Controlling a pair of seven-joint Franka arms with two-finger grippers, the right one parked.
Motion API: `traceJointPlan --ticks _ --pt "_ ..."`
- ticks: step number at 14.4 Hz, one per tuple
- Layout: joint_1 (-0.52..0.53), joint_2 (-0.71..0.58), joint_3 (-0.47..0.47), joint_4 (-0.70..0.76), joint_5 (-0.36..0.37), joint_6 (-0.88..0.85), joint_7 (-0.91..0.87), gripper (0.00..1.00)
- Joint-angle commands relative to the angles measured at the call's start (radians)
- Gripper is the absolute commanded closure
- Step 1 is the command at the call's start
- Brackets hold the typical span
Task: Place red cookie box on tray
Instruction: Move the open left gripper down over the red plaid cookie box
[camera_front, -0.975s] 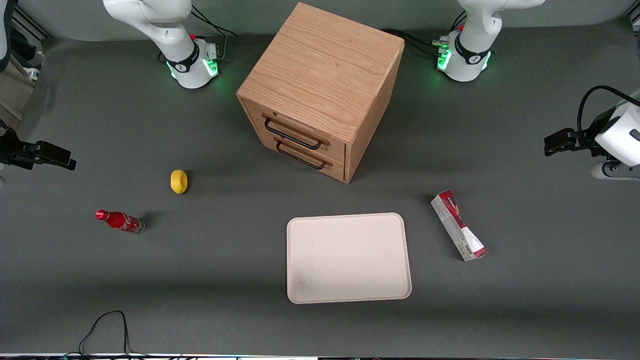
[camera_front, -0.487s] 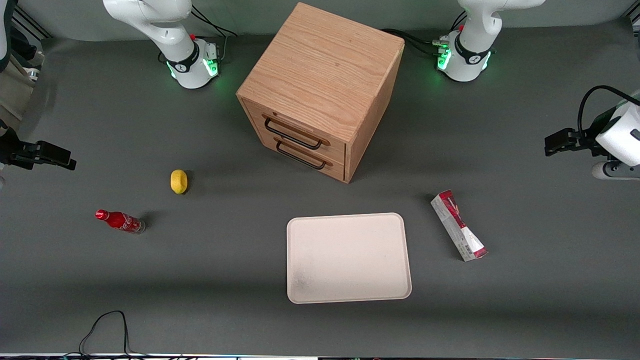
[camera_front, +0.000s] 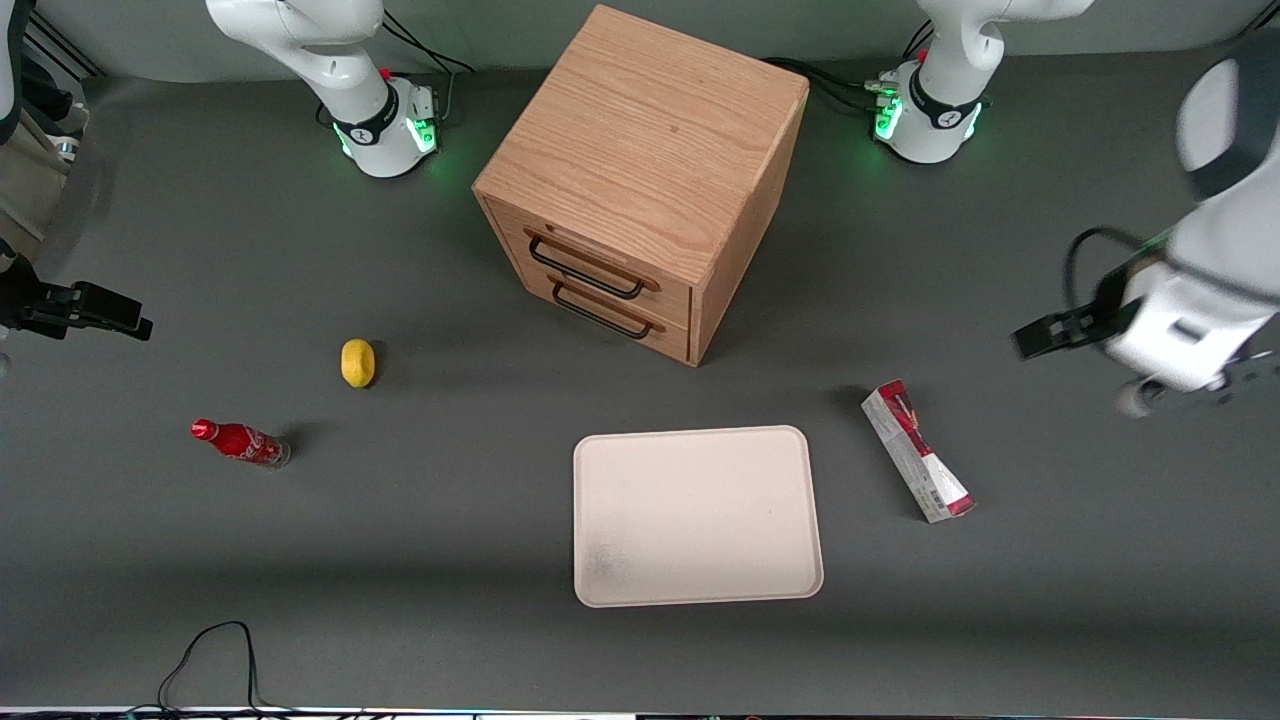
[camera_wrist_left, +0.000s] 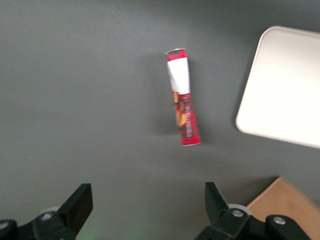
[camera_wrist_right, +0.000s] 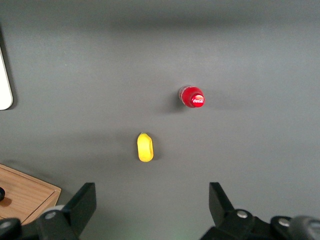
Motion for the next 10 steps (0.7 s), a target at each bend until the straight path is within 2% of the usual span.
traceJointPlan --ticks 1,6,8,10 --pt "-0.042 0.156 -0.006 0.244 -0.008 -0.113 -0.146 0.00" --pt "-0.028 0.170 -0.003 0.243 -0.041 -0.108 -0.154 0.00" --pt "-0.001 0.170 -0.001 0.168 -0.083 -0.061 -0.161 0.00" --pt "0.004 0.171 0.006 0.036 -0.074 0.070 -0.161 0.00"
